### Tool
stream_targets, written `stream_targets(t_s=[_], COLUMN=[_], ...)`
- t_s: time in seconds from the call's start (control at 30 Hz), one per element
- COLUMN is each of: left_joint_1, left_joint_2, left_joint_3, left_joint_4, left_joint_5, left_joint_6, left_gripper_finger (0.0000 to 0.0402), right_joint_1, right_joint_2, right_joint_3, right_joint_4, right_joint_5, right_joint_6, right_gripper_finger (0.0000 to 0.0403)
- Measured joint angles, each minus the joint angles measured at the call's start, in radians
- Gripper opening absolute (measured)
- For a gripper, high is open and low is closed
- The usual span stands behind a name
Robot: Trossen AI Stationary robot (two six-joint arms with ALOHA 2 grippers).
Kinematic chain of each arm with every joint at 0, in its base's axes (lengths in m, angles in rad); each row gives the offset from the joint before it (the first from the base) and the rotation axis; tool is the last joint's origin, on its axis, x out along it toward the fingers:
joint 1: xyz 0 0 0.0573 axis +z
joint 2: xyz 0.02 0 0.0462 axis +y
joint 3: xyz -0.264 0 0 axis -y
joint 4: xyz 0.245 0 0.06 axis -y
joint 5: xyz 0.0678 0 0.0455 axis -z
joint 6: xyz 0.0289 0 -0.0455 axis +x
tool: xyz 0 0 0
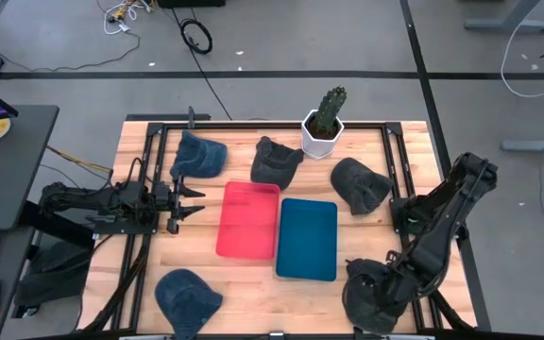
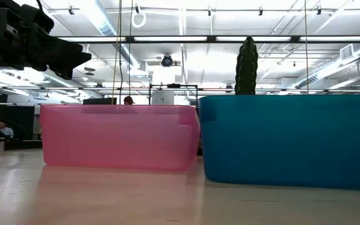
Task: Pick & Place hat
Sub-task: Put the bottom black cap into the blue bin
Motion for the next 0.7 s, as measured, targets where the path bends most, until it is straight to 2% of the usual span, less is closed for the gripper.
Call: stream_targets(t_s=[0.23,0.37,0.7], left_joint_1=[0.0,0.0,0.0], left_joint_2=[0.0,0.0,0.0], left_joint_3=[0.0,0.0,0.0], left_joint_4=[0.0,0.0,0.0], left_joint_5=[0.0,0.0,0.0], left_joint_6=[0.0,0.0,0.0], left_gripper_finger=[0.0172,0.0172,0.0172], right_joint_1=[0.0,0.001,0.016], right_joint_2=[0.0,0.0,0.0], right_joint_3=[-0.165,-0.215,-0.321], right_joint_4=[0.147,0.259,0.403], right_joint_5=[-0.031,-0.03,-0.029], right_joint_6=[-0.022,-0.032,-0.009], right_gripper_finger=[0.0204,0.0198,0.0194])
